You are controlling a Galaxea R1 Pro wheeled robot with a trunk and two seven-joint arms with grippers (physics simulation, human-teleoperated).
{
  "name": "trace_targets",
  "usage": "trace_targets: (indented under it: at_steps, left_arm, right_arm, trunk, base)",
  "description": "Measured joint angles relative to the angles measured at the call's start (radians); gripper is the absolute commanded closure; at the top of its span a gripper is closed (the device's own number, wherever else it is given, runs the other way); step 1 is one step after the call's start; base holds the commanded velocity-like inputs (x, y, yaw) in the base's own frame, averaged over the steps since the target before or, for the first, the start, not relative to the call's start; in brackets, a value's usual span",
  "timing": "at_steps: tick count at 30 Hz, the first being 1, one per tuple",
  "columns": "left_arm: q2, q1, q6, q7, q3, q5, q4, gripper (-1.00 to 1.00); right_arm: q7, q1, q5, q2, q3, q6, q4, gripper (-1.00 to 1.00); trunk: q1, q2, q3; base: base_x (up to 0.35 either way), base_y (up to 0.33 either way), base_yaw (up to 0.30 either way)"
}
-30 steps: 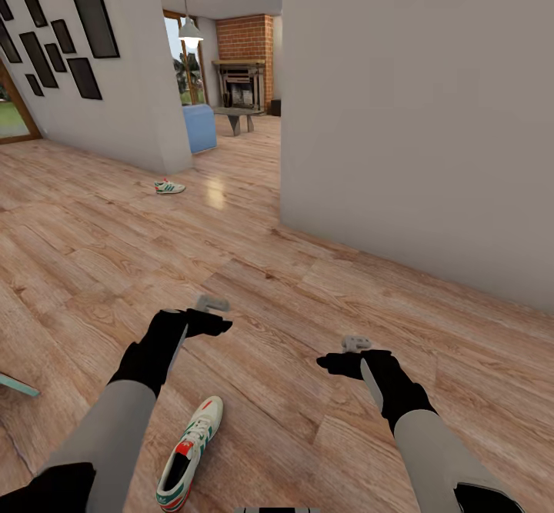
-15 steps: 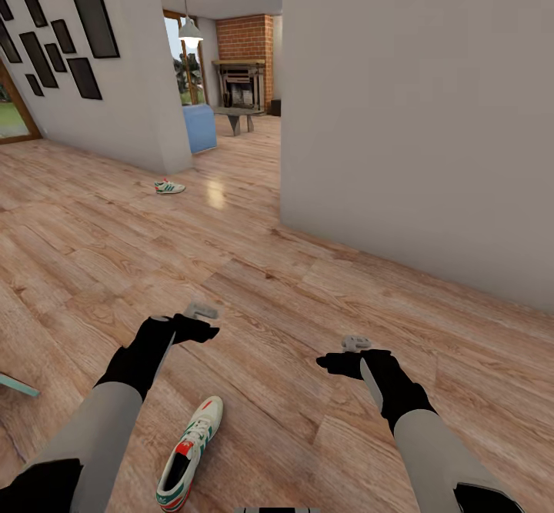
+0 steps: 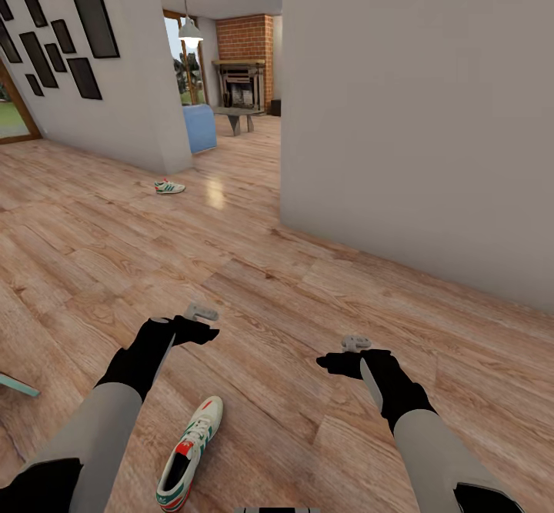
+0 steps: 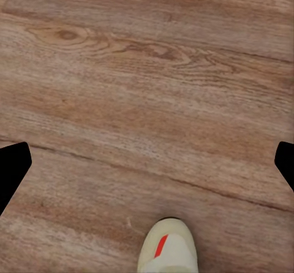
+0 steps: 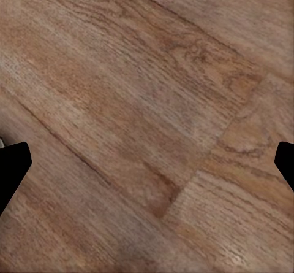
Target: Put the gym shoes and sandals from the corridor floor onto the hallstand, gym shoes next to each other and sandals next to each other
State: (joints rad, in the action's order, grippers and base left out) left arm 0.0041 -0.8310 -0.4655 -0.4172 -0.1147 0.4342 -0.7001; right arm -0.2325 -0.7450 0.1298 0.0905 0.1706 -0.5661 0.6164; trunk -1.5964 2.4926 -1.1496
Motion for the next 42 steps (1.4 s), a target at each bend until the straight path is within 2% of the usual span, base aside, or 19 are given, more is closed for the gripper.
trace_targets:
  at_steps: [42]
  left_arm:
    - [0.000,0.000,0.000,0.000,-0.003,-0.001,-0.002,-1.00]
  right_arm:
    - [0.000,0.000,0.001,0.000,0.000,0.000,0.000,-1.00]
  trunk:
    - [0.000,0.000,0.000]
  base:
    - [-0.049,-0.030,0.000]
